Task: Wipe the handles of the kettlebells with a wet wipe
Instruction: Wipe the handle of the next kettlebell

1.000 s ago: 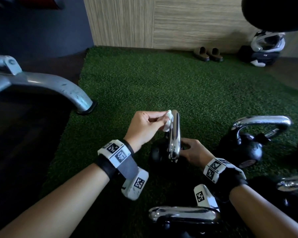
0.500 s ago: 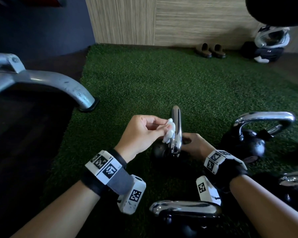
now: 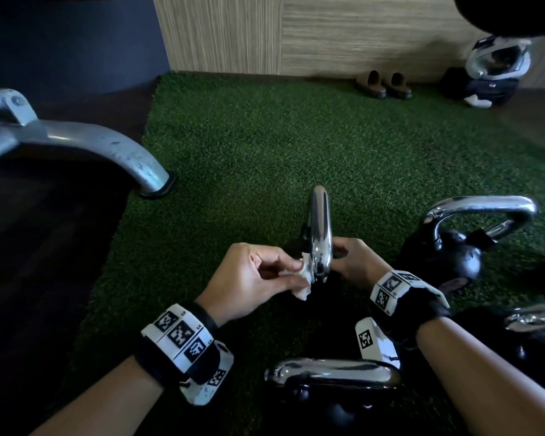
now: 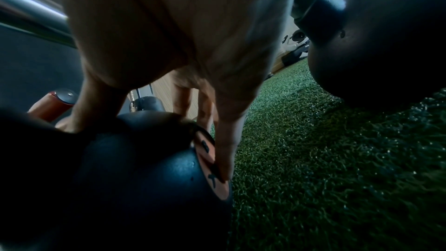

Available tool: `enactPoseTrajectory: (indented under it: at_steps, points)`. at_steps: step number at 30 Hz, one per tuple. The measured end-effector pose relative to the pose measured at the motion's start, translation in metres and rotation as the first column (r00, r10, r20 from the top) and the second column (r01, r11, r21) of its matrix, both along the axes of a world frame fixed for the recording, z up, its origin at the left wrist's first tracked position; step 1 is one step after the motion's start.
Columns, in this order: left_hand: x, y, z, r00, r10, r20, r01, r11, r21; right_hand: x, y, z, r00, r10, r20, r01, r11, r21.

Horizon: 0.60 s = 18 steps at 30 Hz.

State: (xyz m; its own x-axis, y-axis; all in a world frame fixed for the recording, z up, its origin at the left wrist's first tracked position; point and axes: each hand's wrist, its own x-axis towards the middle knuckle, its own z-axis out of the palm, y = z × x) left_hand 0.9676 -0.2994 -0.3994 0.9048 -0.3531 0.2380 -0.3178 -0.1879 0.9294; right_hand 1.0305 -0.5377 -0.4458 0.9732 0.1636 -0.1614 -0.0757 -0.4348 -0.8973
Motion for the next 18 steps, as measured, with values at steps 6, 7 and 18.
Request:
enactPoseTrajectory:
  at_steps: [6, 7, 18]
  points:
    - [0.006, -0.002, -0.011, 0.994, 0.015, 0.112, -0.039, 0.977, 0.21, 0.001, 0.001, 0.0, 1.0, -0.026, -0.018, 0.026, 1.0, -0.017]
    - [0.006, -0.002, -0.012, 0.992, 0.001, 0.123, -0.03, 0.972, 0.233, 0.0, 0.002, 0.001, 1.0, -0.019, -0.009, 0.018, 0.999, -0.031]
    - [0.026, 0.003, 0.018, 0.968, 0.242, -0.061, -0.248, 0.959, -0.136, -0.013, -0.011, 0.114, 0.928, 0.048, 0.369, 0.075, 0.948, -0.311]
